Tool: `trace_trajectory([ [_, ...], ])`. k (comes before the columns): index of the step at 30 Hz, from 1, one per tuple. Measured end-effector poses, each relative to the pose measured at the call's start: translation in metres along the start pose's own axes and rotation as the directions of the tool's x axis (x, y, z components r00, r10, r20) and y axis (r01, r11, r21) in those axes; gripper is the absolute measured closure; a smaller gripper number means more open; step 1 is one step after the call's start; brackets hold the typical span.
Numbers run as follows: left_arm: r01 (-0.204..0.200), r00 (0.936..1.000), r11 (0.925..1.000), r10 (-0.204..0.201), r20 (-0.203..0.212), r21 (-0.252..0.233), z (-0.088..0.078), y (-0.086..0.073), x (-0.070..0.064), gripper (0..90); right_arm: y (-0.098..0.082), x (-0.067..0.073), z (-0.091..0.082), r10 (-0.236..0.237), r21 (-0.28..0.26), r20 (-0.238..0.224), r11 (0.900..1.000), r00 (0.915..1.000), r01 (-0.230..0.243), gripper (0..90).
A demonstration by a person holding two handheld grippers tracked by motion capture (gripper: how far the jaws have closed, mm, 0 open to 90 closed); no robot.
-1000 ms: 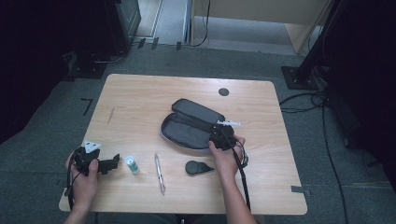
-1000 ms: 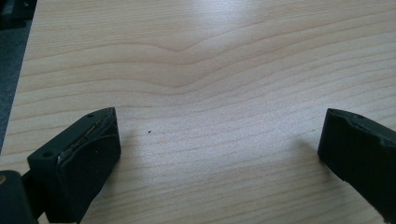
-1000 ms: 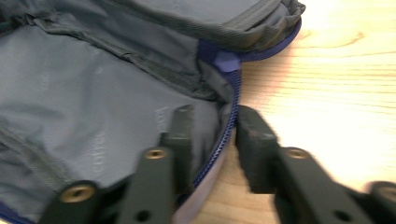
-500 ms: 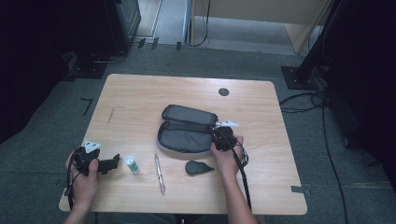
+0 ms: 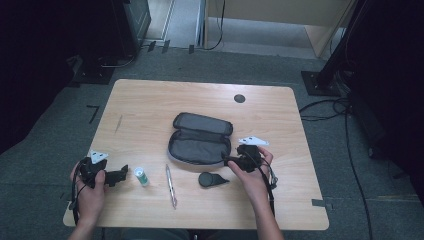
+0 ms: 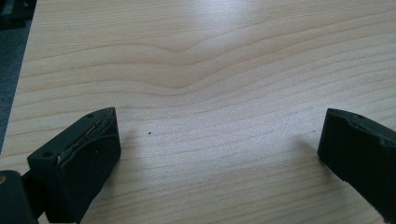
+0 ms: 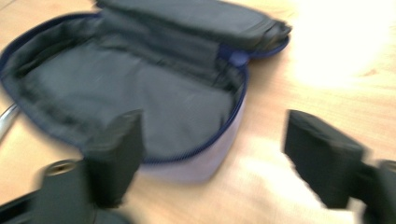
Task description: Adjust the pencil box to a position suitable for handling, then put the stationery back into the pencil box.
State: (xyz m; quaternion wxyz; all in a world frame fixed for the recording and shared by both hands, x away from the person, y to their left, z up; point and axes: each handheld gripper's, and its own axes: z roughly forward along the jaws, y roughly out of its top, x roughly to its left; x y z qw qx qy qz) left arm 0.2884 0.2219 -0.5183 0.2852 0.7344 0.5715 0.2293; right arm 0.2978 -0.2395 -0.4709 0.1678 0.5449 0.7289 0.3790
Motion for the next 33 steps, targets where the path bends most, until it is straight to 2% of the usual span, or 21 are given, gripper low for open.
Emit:
trace_trajectory([
  [4,0.000,1.0000,1.0000,0.000,0.000,0.000,0.000,0.000,0.000,0.0,-0.011,0.003,-0.016,-0.026,-0.004,-0.077,1.000,0.9967,0.026,12.8],
  [7,0.000,1.0000,1.0000,0.000,0.000,0.001,0.000,0.000,0.000,0.0,-0.021,0.007,-0.024,-0.055,-0.011,-0.109,0.998,0.9925,0.054,11.8],
  [8,0.000,1.0000,1.0000,0.000,0.000,0.001,0.000,0.000,0.000,0.0,-0.027,0.010,-0.025,-0.083,-0.008,-0.131,0.997,0.9878,0.083,10.4],
  [15,0.002,1.0000,1.0000,-0.002,-0.001,-0.001,0.000,0.000,0.000,0.0,-0.040,0.015,-0.019,-0.113,0.016,-0.184,0.993,0.9764,0.118,14.3],
  [19,0.002,1.0000,1.0000,-0.002,-0.001,-0.001,0.000,0.000,0.000,0.0,-0.047,0.023,-0.013,-0.153,0.031,-0.212,0.986,0.9652,0.163,15.9],
  [20,0.002,1.0000,1.0000,-0.002,-0.002,-0.001,0.000,0.000,0.000,0.0,-0.049,0.027,-0.010,-0.181,0.032,-0.225,0.981,0.9574,0.193,16.7],
  [24,0.002,1.0000,1.0000,-0.002,-0.002,-0.001,0.000,0.000,0.000,0.0,-0.051,0.031,-0.005,-0.207,0.025,-0.231,0.976,0.9508,0.218,18.5],
  [25,0.002,1.0000,1.0000,-0.002,-0.002,-0.001,0.000,0.000,0.000,0.0,-0.052,0.033,-0.003,-0.216,0.036,-0.225,0.972,0.9499,0.230,19.2],
  [26,0.002,1.0000,1.0000,-0.002,-0.002,-0.001,0.000,0.000,0.000,0.0,-0.054,0.036,0.001,-0.250,0.050,-0.195,0.963,0.9484,0.264,20.2],
  [27,0.002,1.0000,1.0000,-0.002,-0.002,-0.001,0.000,0.000,0.000,0.0,-0.054,0.036,0.001,-0.250,0.050,-0.195,0.963,0.9484,0.264,20.2],
  [31,0.002,1.0000,1.0000,-0.002,-0.001,-0.001,0.000,0.000,0.000,0.0,-0.058,0.042,0.007,-0.284,0.058,-0.216,0.951,0.9340,0.303,20.9],
  [33,0.002,1.0000,1.0000,-0.002,-0.002,-0.001,0.000,0.000,0.000,0.0,-0.059,0.045,0.009,-0.290,0.059,-0.224,0.949,0.9304,0.310,22.5],
])
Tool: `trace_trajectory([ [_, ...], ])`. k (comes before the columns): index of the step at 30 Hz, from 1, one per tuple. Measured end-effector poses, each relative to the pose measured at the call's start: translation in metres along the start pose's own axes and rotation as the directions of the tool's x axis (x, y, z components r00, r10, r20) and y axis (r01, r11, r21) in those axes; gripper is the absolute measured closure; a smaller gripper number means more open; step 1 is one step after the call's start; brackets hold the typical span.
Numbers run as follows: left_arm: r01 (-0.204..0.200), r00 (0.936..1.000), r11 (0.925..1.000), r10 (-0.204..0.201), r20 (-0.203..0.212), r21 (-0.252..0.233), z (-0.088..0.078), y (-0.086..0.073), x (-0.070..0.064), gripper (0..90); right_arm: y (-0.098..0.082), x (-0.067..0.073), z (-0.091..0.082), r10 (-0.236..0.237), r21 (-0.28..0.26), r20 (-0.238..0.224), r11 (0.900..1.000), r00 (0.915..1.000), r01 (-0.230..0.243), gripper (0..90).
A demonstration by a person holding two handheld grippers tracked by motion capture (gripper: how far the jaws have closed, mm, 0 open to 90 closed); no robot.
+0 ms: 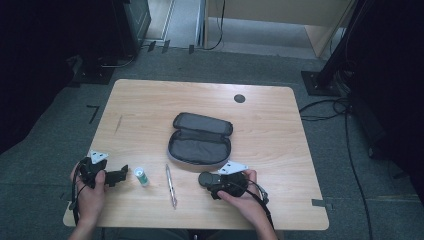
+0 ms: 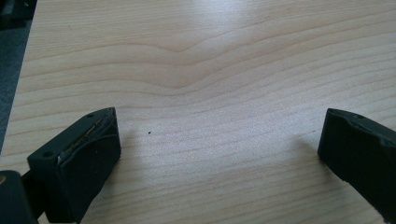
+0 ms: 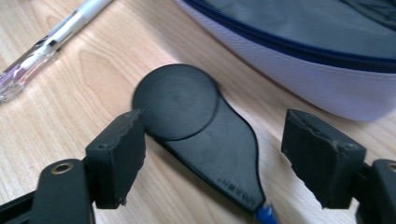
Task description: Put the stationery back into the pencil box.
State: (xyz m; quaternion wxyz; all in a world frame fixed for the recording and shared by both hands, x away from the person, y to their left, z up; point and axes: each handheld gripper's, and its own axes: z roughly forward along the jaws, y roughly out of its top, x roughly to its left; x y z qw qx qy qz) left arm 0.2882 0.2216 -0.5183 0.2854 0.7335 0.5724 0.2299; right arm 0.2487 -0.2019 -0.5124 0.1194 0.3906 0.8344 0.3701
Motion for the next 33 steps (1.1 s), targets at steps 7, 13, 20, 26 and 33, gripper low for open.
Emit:
trace_trajectory([
  [7,0.000,1.0000,1.0000,0.000,0.000,0.000,0.000,0.000,0.000,0.0,0.000,0.008,0.006,-0.038,0.014,-0.027,0.999,0.9989,0.039,24.4],
  [13,0.000,1.0000,1.0000,0.000,0.000,0.000,0.000,0.000,0.000,0.0,0.000,0.010,0.007,-0.043,0.002,-0.019,0.999,0.9989,0.043,31.0],
  [20,0.000,1.0000,1.0000,0.000,0.000,0.000,0.000,0.000,0.000,0.0,-0.001,0.014,0.008,-0.082,-0.005,-0.003,0.997,0.9966,0.082,34.2],
  [26,0.000,1.0000,1.0000,0.000,0.000,0.000,0.000,0.000,0.000,0.0,-0.001,0.019,0.010,-0.094,-0.014,-0.024,0.996,0.9953,0.094,34.0],
  [33,0.000,1.0000,1.0000,0.000,0.000,0.000,0.000,0.000,0.000,0.0,-0.001,0.027,0.013,-0.120,-0.022,-0.030,0.993,0.9923,0.120,34.1],
])
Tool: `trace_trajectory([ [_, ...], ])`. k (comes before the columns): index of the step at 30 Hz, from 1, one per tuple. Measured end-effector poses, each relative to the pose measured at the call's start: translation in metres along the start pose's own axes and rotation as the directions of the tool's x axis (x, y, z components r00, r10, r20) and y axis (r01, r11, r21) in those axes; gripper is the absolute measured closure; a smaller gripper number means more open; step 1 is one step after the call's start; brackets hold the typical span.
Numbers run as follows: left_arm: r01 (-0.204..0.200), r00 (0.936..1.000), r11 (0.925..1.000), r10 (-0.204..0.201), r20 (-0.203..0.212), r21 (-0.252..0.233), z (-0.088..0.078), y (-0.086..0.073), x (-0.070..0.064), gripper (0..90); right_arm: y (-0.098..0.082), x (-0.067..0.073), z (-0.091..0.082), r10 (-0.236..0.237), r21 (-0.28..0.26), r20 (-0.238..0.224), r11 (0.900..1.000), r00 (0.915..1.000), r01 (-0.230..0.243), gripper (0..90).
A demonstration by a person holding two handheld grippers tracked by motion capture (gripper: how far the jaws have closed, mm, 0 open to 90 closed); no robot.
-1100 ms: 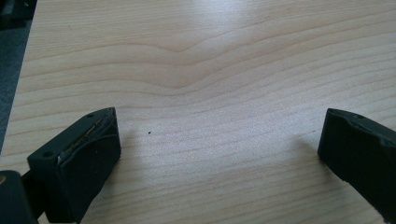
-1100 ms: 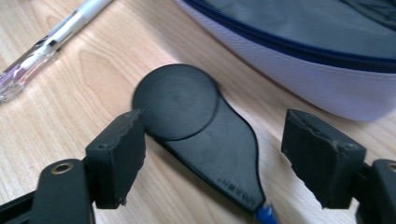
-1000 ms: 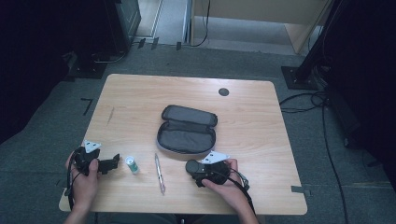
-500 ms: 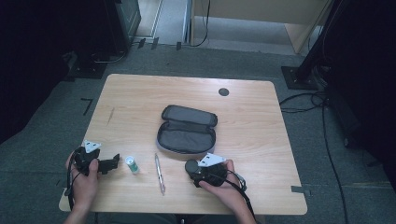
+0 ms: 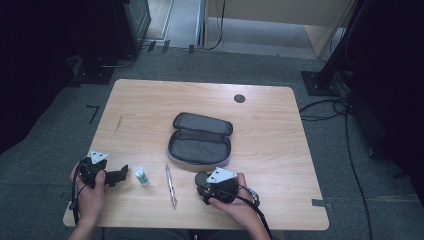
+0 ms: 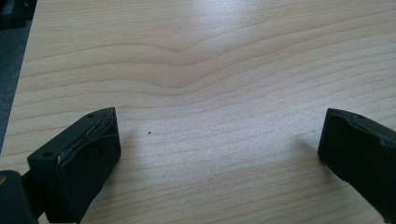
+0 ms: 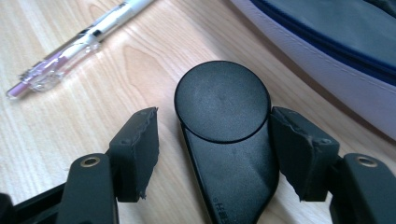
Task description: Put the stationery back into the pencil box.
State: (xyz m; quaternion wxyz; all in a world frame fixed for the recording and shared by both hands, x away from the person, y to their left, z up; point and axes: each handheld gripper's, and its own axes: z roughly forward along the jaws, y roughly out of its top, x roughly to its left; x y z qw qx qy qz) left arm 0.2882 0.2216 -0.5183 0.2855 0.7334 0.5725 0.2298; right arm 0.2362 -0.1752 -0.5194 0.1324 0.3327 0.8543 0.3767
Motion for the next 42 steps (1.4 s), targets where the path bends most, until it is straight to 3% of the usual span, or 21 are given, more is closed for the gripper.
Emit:
trace_trajectory([
  [14,0.000,1.0000,1.0000,0.000,0.000,0.000,0.000,0.000,0.000,0.0,-0.001,0.007,0.004,-0.008,-0.027,-0.003,1.000,1.0000,0.008,30.1],
  [20,0.000,1.0000,1.0000,0.000,0.000,0.000,0.000,0.000,0.000,0.0,0.000,0.007,0.005,-0.006,-0.017,0.002,1.000,1.0000,0.006,23.2],
  [33,-0.001,1.0000,1.0000,0.001,0.000,0.001,0.000,0.000,0.000,0.0,0.010,0.013,0.012,0.001,0.020,0.011,1.000,0.9999,-0.002,21.1],
  [42,-0.001,1.0000,1.0000,0.001,0.000,0.000,0.000,0.000,0.000,0.0,0.011,0.014,0.015,0.000,0.004,0.007,1.000,1.0000,0.000,19.9],
])
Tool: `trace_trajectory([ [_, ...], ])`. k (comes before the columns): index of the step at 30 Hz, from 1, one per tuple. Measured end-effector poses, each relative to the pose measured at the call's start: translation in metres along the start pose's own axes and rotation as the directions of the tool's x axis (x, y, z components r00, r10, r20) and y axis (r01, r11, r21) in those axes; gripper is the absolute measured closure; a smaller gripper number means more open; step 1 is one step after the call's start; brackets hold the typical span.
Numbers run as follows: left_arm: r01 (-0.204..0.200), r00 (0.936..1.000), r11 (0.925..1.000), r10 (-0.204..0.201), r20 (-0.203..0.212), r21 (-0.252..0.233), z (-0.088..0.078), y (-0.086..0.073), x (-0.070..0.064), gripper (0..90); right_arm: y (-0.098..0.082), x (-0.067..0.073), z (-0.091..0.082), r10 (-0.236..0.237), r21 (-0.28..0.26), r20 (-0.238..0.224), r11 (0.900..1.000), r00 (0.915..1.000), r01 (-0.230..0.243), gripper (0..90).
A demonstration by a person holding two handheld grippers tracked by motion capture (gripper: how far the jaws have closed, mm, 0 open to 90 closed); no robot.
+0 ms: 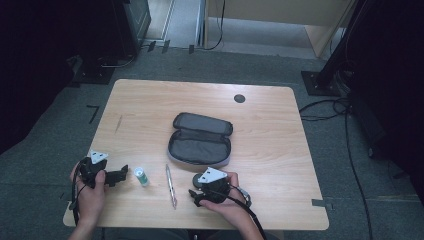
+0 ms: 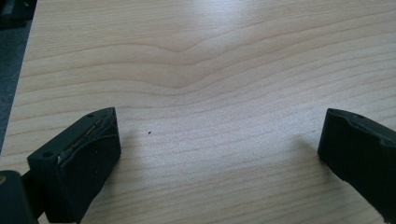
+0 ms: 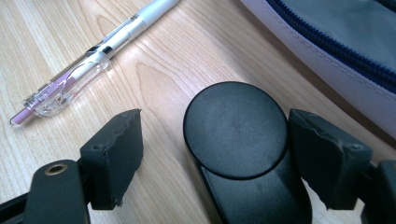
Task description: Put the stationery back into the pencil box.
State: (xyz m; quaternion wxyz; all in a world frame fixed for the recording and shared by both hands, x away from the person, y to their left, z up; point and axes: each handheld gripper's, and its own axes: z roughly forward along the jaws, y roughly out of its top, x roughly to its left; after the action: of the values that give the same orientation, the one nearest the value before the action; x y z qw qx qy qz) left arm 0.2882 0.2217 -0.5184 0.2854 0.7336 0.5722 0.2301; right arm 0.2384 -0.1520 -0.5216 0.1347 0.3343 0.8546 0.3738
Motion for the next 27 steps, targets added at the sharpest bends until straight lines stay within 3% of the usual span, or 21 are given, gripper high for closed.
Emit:
trace_trajectory([
  [7,0.000,1.0000,1.0000,0.000,0.000,0.000,0.0000,0.0000,0.0000,0.0,-0.0011,-0.0008,0.0009,-0.003,-0.015,-0.004,1.000,1.0000,0.003,20.4],
  [13,0.000,1.0000,1.0000,0.000,0.000,0.000,0.0000,-0.0001,-0.0001,0.0,-0.0031,-0.0059,-0.0026,0.050,-0.044,0.039,0.998,0.9980,-0.048,41.0],
  [27,0.000,1.0000,1.0000,0.000,0.000,0.000,0.0000,0.0000,0.0000,0.0,-0.0051,-0.0026,-0.0059,0.060,-0.043,0.052,0.997,0.9969,-0.058,41.9],
])
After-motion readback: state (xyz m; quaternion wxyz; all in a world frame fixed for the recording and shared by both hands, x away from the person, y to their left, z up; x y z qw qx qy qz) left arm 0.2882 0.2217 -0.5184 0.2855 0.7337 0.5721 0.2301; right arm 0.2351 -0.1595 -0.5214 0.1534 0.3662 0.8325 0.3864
